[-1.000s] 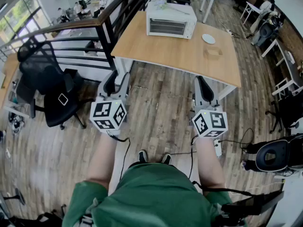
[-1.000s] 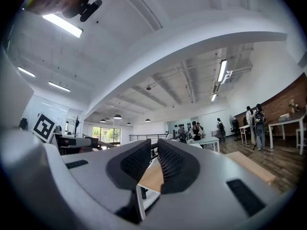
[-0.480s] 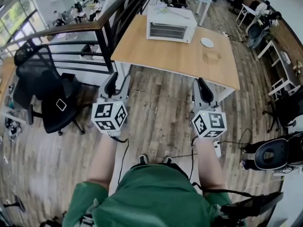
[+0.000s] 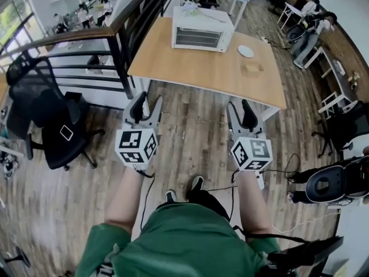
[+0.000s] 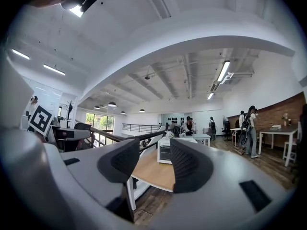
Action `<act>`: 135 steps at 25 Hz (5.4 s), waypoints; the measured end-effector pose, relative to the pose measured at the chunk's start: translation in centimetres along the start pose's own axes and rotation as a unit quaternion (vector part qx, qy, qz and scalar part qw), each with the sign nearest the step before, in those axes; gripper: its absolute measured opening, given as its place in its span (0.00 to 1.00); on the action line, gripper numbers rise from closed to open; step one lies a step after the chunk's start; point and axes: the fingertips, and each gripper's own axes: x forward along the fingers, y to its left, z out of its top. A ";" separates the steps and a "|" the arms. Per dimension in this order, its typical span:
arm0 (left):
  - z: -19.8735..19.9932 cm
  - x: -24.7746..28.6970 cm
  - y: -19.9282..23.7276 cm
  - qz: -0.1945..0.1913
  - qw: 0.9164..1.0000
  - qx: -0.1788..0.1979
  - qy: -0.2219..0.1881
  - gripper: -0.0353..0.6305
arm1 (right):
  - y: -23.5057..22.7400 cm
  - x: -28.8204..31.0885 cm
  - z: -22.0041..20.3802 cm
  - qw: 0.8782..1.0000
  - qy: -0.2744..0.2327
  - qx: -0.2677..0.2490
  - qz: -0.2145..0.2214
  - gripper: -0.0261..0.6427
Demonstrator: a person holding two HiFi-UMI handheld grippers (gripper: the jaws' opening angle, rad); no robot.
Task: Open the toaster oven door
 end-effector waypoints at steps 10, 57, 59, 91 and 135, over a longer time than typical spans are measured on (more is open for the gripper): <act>-0.8 6.3 1.9 0.025 0.999 0.021 0.017 0.37 | -3.7 7.9 -1.4 0.999 -0.016 0.026 0.027 0.33; -4.5 47.2 9.6 -0.021 0.997 0.020 0.072 0.37 | -22.4 41.4 -6.0 0.997 0.027 0.065 -0.006 0.30; -5.4 48.9 10.6 -0.029 0.996 0.010 0.081 0.37 | -22.8 42.5 -6.3 0.997 0.030 0.066 -0.019 0.29; -17.5 66.7 18.3 0.131 0.962 -0.021 0.238 0.37 | -34.6 48.3 -10.0 0.993 0.061 0.082 -0.056 0.26; -24.2 55.8 14.5 0.140 0.947 -0.071 0.281 0.36 | -31.6 47.7 -8.3 0.996 0.042 0.084 -0.007 0.22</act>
